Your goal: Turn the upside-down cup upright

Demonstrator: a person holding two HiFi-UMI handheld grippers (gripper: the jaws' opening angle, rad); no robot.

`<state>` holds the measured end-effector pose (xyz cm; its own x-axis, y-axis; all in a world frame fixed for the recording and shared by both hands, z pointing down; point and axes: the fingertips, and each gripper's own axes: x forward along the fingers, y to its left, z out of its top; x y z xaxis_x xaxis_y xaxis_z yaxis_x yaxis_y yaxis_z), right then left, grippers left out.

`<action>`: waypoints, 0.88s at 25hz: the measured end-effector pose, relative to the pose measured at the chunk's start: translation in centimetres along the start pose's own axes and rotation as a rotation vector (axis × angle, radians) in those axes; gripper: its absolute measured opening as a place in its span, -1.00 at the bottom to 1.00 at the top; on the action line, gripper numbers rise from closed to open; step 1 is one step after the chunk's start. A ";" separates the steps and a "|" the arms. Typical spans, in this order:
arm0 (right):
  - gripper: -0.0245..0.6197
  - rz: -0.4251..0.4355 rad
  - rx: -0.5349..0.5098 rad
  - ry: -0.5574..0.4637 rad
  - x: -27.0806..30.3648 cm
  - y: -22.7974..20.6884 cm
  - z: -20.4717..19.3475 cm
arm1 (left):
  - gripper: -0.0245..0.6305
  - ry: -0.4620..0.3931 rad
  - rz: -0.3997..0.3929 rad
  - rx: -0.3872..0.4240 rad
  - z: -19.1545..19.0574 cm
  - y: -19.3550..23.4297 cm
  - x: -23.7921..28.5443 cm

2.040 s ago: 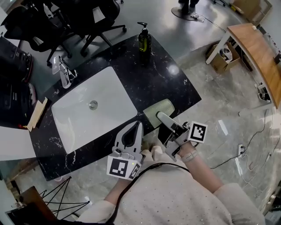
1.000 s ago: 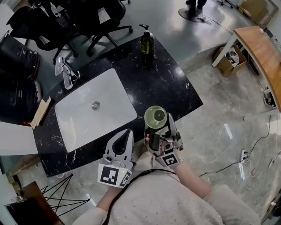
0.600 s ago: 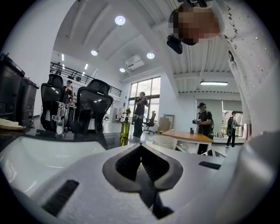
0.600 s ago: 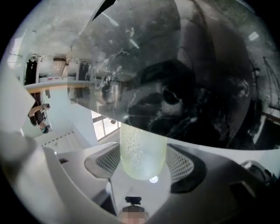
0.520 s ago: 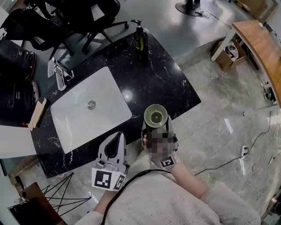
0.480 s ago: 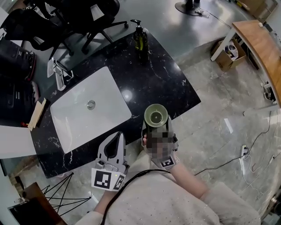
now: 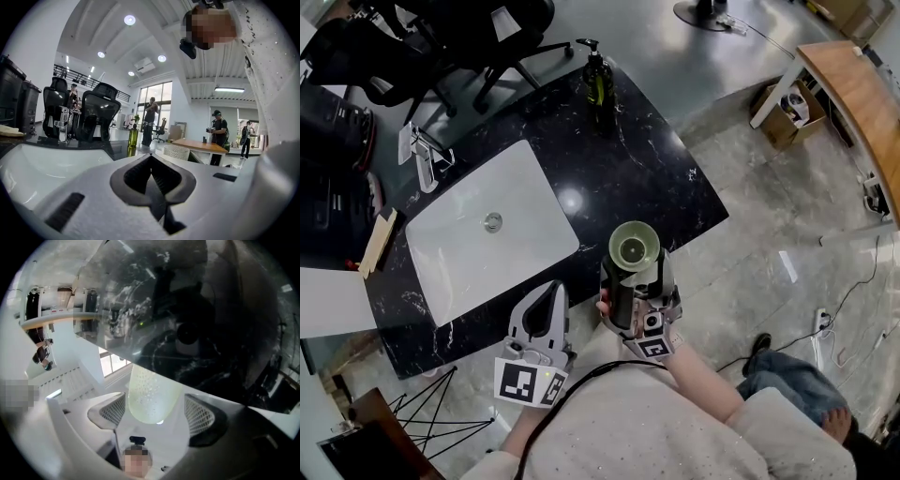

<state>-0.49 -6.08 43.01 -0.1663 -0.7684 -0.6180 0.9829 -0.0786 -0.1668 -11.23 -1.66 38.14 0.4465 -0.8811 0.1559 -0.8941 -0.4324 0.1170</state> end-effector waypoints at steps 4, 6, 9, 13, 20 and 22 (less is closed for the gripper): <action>0.21 -0.011 -0.043 0.018 -0.6 0.2 -0.3 | -0.90 0.003 -0.005 -0.006 -0.1 -0.1 -0.1; 0.21 -0.039 -0.092 0.055 -1.0 0.3 -1.0 | -0.90 0.005 -0.009 -0.010 -0.2 -0.2 -0.1; 0.21 -0.090 -0.155 0.125 -1.3 0.3 -2.5 | -0.90 0.005 -0.018 -0.016 -0.3 -0.3 0.1; 0.21 -0.176 -0.269 0.227 -2.2 0.4 -4.3 | -0.90 0.001 -0.040 -0.025 -0.6 -0.8 0.5; 0.15 -0.419 -0.647 0.425 -2.2 1.0 -7.6 | -0.90 -0.021 -0.093 -0.041 -0.4 -2.0 1.4; -0.29 -0.563 -0.848 0.509 -3.0 0.9 -7.6 | -0.90 -0.030 -0.109 -0.042 -0.3 -2.4 1.6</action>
<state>0.30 1.03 38.88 -0.7706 -0.3971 -0.4985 0.4198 0.2724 -0.8658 -8.32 -2.00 38.45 0.5389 -0.8350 0.1112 -0.8379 -0.5177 0.1730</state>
